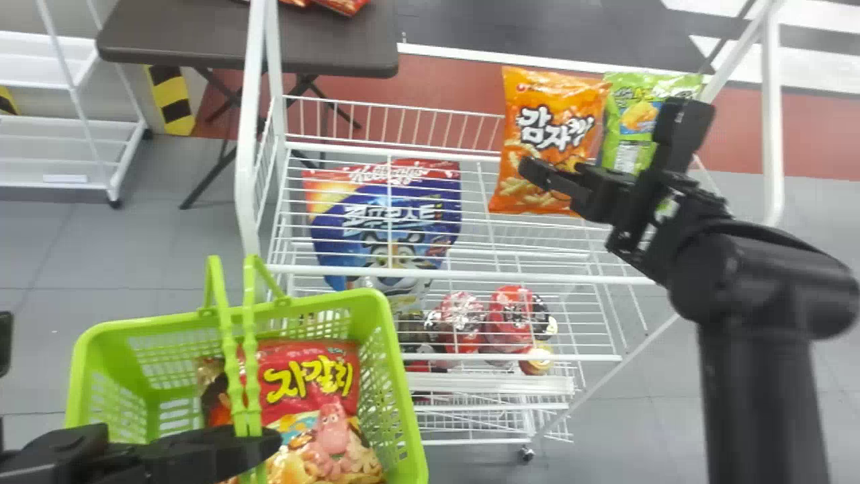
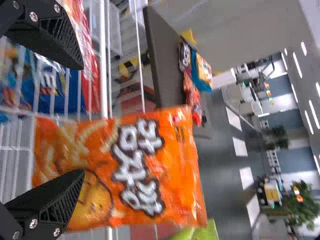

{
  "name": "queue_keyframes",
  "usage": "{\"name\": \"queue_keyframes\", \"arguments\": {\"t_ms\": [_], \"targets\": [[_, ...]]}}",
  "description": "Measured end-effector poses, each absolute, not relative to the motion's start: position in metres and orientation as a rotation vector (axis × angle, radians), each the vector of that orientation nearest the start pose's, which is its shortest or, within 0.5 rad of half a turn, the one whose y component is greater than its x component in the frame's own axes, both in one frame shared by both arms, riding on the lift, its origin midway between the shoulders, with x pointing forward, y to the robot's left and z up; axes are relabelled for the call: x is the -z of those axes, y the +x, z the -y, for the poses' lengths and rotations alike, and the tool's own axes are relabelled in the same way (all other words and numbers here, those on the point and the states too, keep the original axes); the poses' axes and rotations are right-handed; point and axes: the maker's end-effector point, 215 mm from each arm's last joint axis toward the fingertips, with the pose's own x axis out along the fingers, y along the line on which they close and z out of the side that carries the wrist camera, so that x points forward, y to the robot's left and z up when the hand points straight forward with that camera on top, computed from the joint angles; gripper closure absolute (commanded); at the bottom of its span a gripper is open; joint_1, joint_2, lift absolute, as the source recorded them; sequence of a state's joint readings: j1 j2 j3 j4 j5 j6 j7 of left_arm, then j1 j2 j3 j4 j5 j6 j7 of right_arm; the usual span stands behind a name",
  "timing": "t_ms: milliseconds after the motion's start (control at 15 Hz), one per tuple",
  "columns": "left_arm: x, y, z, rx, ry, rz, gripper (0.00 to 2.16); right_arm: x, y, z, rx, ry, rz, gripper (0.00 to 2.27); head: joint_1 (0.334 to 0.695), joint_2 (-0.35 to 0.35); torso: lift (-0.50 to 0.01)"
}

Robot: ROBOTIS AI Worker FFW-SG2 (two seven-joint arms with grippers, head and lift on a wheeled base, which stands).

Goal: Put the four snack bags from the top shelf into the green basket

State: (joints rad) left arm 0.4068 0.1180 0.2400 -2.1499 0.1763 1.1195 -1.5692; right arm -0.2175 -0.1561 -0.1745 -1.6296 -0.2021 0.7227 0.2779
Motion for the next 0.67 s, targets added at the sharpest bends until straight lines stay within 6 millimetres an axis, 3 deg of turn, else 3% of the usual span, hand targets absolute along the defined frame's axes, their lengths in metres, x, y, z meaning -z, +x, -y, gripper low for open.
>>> {"name": "queue_keyframes", "arguments": {"t_ms": [67,133,200,267,333,667], "targets": [[0.355,0.255,-0.113,1.303,-0.734,-0.674,2.15,0.363,0.647,0.308,-0.124,0.141,-0.375,0.09,0.695,-0.238,-0.004],[0.356,0.256,-0.115,1.299,-0.735,-0.676,2.15,0.367,0.661,0.312,-0.111,0.118,-0.366,0.27,0.695,-0.238,-0.004],[0.356,0.256,-0.116,1.295,-0.736,-0.677,2.15,0.372,0.669,0.313,-0.106,0.101,-0.371,0.78,0.695,-0.235,-0.004],[0.357,0.256,-0.117,1.293,-0.738,-0.678,2.15,0.377,0.675,0.312,-0.11,0.09,-0.381,1.65,0.695,-0.232,-0.004],[0.358,0.256,-0.118,1.29,-0.739,-0.679,2.15,0.38,0.678,0.309,-0.116,0.085,-0.389,2.26,0.695,-0.229,-0.004],[0.359,0.256,-0.121,1.284,-0.743,-0.68,2.15,0.385,0.671,0.306,-0.105,0.099,-0.384,2.26,0.695,-0.22,-0.004]]}}
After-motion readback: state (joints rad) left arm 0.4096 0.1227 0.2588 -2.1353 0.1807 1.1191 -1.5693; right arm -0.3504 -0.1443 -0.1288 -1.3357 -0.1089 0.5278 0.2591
